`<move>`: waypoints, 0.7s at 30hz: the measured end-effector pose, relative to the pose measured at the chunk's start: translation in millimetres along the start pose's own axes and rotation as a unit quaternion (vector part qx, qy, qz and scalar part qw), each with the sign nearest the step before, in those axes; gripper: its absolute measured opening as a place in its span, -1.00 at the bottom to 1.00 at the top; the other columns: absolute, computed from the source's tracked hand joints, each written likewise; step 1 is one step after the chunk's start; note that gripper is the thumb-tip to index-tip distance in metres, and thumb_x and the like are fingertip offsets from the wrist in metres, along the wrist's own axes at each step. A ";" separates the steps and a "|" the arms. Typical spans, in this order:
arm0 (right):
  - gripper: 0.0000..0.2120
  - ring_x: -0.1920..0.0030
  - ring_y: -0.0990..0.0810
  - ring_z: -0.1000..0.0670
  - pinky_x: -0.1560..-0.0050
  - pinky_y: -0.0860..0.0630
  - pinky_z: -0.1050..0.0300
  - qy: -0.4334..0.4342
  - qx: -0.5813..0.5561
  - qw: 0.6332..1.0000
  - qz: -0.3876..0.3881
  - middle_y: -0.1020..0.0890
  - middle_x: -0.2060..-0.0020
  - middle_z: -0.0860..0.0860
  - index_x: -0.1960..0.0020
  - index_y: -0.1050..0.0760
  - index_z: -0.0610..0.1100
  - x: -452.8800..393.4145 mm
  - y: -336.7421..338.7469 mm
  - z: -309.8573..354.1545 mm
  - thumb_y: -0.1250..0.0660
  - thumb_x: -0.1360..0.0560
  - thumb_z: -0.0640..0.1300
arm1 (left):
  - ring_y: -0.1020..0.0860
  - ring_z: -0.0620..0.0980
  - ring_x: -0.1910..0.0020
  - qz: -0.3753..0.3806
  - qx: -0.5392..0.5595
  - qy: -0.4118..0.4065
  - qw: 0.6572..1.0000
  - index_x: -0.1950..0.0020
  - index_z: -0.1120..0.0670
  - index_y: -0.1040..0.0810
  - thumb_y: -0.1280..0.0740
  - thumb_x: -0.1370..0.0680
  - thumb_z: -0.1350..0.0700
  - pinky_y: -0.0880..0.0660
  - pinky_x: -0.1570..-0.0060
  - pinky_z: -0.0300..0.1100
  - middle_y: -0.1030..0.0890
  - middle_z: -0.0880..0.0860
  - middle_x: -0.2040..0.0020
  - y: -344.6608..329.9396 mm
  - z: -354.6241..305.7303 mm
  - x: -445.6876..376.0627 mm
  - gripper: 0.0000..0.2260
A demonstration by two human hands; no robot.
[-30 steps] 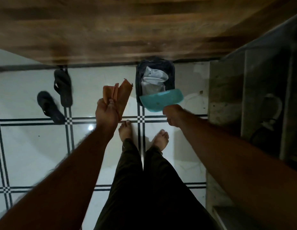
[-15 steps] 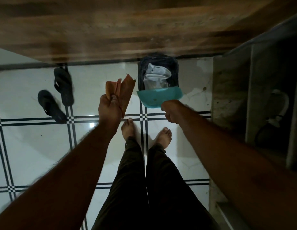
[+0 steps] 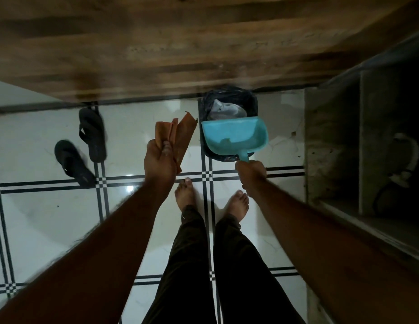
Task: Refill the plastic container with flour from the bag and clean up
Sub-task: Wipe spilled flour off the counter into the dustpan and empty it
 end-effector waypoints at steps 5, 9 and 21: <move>-0.81 0.27 -0.54 0.01 0.36 -0.33 0.22 0.076 0.052 0.993 -0.076 -0.56 0.28 0.03 0.02 -0.55 -0.12 -33.7 -24.2 -22.6 -0.33 -0.60 0.00 | -0.53 -0.16 0.20 0.028 -0.057 -0.049 0.997 -0.28 0.02 -0.39 -0.14 -0.80 0.01 -0.48 0.43 -0.50 -0.51 -0.11 0.07 -28.4 29.6 -27.4 -0.87; -0.81 0.28 -0.58 0.02 0.33 -0.39 0.21 0.061 -0.007 0.996 -0.069 -0.58 0.26 0.03 -0.01 -0.53 -0.10 -67.9 -63.3 -52.1 -0.37 -0.60 0.03 | -0.56 -0.10 0.26 0.031 -0.084 -0.074 0.993 -0.23 0.05 -0.41 -0.16 -0.80 0.02 -0.53 0.45 -0.38 -0.55 -0.04 0.10 -46.0 60.4 -47.9 -0.88; -0.51 0.15 -0.59 0.08 0.31 -0.45 0.20 -0.006 0.002 0.998 0.064 -0.60 0.07 0.01 -0.35 -0.47 -0.17 -121.8 -116.4 -73.8 -0.44 -0.59 0.13 | -0.66 0.15 0.03 0.020 -0.103 -0.039 0.994 -0.19 -0.03 -0.42 -0.18 -0.77 -0.03 -0.67 -0.05 0.33 -0.57 -0.05 0.07 -59.7 124.8 -49.3 -0.90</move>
Point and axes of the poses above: each hand's wrist, its own x-axis away from the middle knuckle, its own y-axis out of the back of the hand, z = x × y, the point moved 8 cm from there along -x, towards the middle knuckle
